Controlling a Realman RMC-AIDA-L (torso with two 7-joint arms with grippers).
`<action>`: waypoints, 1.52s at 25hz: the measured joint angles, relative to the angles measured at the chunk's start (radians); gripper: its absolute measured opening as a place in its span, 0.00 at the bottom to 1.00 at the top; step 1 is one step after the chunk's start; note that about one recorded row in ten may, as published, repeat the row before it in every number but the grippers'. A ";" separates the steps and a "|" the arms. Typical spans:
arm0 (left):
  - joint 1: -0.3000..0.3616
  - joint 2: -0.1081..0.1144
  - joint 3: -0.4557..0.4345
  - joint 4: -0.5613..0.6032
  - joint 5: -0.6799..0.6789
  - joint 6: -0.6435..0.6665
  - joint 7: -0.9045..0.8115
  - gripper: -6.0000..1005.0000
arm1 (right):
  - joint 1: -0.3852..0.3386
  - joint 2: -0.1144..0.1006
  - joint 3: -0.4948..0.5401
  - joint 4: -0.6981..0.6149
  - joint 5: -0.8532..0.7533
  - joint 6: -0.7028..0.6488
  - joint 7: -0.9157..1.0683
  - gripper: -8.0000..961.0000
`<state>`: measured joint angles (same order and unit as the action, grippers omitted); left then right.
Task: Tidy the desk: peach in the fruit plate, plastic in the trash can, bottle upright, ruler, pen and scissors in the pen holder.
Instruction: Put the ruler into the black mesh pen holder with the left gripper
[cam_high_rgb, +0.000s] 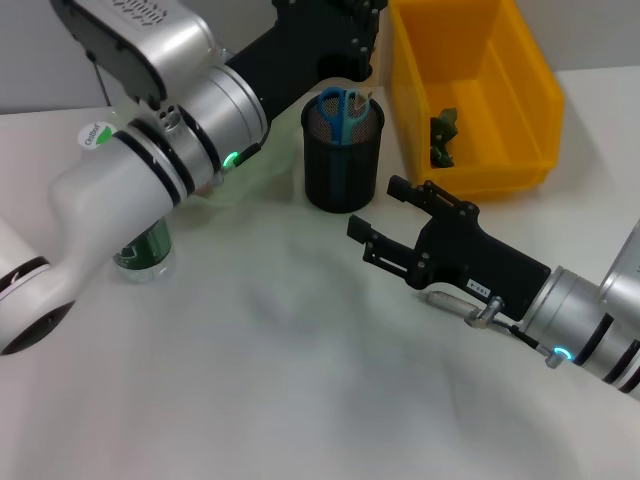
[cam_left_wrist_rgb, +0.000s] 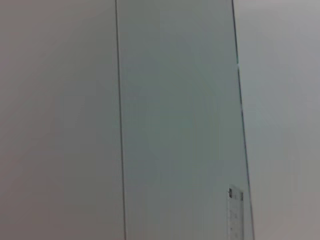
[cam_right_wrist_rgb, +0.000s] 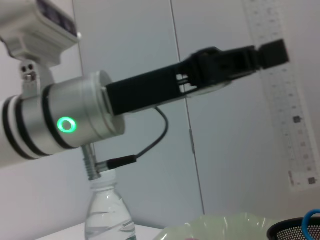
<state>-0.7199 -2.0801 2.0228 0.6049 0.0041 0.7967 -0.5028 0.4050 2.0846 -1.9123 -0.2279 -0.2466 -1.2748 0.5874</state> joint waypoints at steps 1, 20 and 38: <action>-0.011 0.000 -0.003 -0.002 -0.001 -0.032 0.000 0.03 | 0.003 0.000 -0.006 0.001 0.000 0.000 0.003 0.80; -0.058 0.000 -0.014 -0.084 -0.061 -0.117 -0.005 0.03 | 0.031 -0.001 -0.024 -0.005 0.000 0.028 0.027 0.80; -0.054 0.000 0.013 -0.075 -0.061 -0.108 -0.009 0.03 | 0.032 -0.002 -0.024 -0.015 0.000 0.040 0.029 0.80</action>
<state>-0.7736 -2.0801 2.0362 0.5304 -0.0567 0.6885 -0.5114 0.4372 2.0830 -1.9358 -0.2425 -0.2469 -1.2349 0.6166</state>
